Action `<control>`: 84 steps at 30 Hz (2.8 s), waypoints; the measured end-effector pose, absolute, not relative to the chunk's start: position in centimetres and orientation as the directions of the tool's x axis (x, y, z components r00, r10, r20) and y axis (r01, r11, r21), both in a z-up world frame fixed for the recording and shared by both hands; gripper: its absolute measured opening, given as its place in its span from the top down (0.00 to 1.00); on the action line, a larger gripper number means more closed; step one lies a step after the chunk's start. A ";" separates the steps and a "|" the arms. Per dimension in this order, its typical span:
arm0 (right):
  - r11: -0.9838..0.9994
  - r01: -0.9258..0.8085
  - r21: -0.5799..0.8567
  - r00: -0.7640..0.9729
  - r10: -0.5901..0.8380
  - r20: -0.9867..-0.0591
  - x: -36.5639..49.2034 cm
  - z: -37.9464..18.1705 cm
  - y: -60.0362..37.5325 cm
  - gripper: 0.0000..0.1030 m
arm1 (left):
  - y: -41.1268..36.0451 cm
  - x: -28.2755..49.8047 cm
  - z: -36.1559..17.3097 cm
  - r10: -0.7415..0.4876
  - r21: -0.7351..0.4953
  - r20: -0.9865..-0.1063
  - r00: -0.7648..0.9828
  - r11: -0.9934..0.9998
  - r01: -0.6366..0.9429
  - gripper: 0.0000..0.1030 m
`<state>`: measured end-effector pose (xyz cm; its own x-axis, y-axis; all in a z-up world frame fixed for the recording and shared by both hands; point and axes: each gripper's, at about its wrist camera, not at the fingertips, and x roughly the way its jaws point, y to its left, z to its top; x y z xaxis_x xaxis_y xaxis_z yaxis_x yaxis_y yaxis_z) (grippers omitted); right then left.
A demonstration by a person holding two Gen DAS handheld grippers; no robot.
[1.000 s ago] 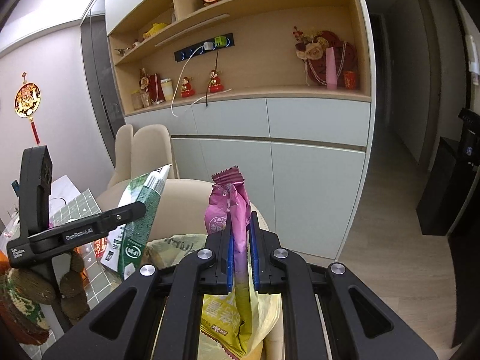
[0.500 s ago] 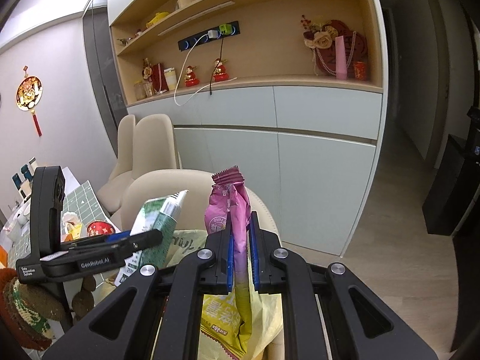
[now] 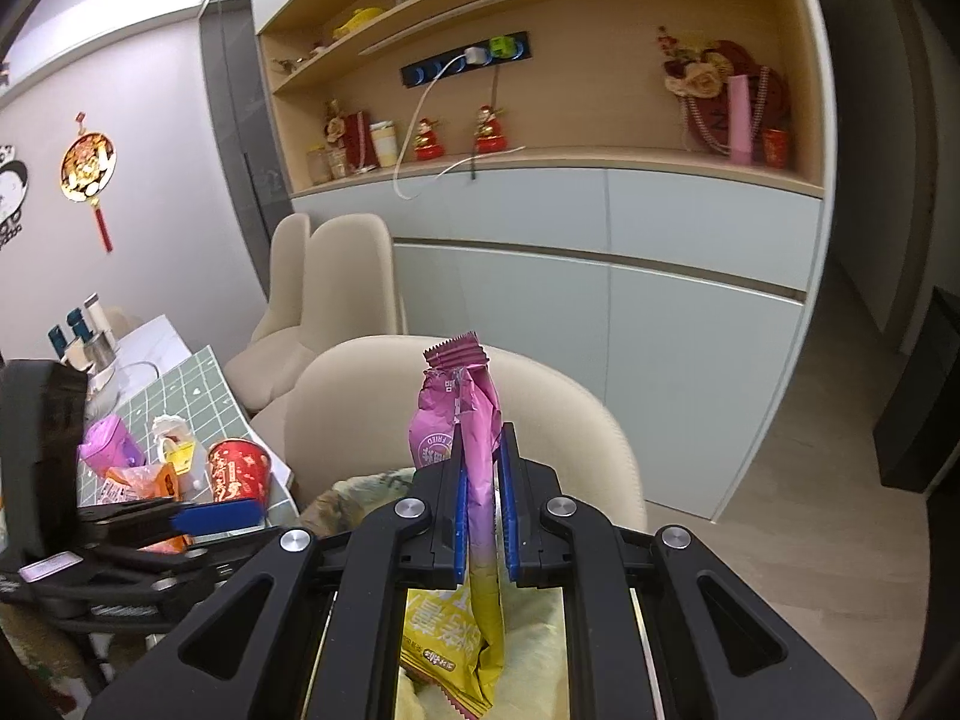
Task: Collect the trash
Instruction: 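Open the left gripper to drop the carton while the right drops the pink bag into the bin, then move the right gripper to the red paper cup and grasp it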
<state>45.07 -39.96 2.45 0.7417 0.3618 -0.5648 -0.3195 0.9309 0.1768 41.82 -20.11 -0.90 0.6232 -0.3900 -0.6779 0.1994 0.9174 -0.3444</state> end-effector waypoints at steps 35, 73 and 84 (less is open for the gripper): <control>0.936 -0.326 0.131 0.652 0.323 -0.686 42.9 -0.8 -35.2 0.68 | -6.3 31.2 -1.1 -0.184 -0.315 -0.713 0.676 0.946 -0.075 0.42; 0.813 -0.579 0.062 0.410 0.356 -0.840 49.3 -7.7 -9.5 0.46 | 14.9 23.8 -5.5 0.055 -0.301 -0.758 0.650 0.854 -0.424 0.42; 0.794 -0.608 -0.004 0.400 0.302 -0.865 47.3 -7.5 -9.7 0.51 | 14.3 23.7 -6.6 -0.020 -0.317 -0.775 0.631 0.877 -0.360 0.42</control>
